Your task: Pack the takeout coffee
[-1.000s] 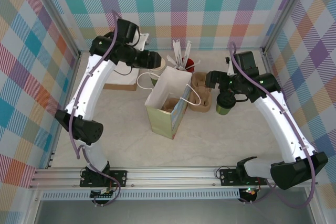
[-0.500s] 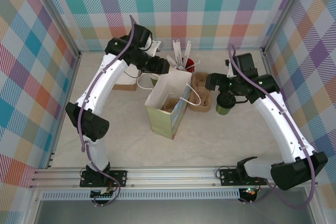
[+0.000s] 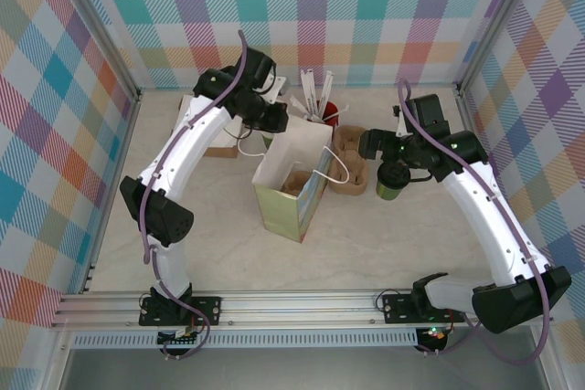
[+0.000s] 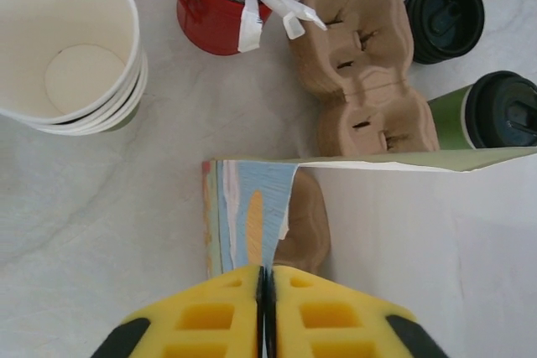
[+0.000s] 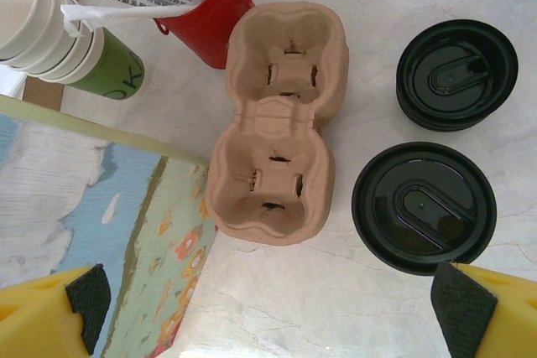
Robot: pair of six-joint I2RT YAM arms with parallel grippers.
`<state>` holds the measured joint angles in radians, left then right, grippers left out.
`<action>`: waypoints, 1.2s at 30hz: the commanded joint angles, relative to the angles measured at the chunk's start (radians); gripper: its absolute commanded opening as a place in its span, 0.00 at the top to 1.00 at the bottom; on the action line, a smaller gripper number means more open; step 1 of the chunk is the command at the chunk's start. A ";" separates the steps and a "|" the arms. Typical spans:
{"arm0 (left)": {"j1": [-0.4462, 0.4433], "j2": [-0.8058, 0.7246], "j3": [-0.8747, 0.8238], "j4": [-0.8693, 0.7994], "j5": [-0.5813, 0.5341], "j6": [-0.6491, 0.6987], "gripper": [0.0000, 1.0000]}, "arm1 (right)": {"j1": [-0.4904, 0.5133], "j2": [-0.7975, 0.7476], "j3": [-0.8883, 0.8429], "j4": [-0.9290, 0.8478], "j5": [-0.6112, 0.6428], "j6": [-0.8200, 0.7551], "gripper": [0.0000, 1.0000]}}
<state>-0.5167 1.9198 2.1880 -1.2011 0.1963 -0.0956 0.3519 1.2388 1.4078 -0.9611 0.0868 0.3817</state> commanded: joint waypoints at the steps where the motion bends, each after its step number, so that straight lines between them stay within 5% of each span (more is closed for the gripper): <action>1: -0.005 -0.015 -0.018 -0.013 -0.042 -0.038 0.94 | -0.007 -0.021 -0.007 -0.018 0.015 0.003 0.00; 12: 0.018 -0.147 -0.144 0.027 -0.154 -0.303 1.00 | -0.006 -0.012 -0.007 -0.036 0.037 0.008 0.00; 19: 0.047 -0.243 -0.245 0.033 -0.207 -0.339 0.98 | -0.007 0.002 -0.006 -0.048 0.041 0.012 0.00; 27: 0.064 -0.307 -0.228 -0.014 -0.190 -0.156 0.51 | -0.007 0.007 -0.013 -0.046 0.032 0.014 0.00; 36: 0.079 -0.238 -0.032 -0.087 -0.130 0.332 0.24 | -0.007 -0.005 -0.023 -0.036 0.011 -0.018 0.00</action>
<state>-0.4461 1.6566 2.0949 -1.2461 0.0288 0.0097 0.3519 1.2427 1.3964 -0.9955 0.1116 0.3794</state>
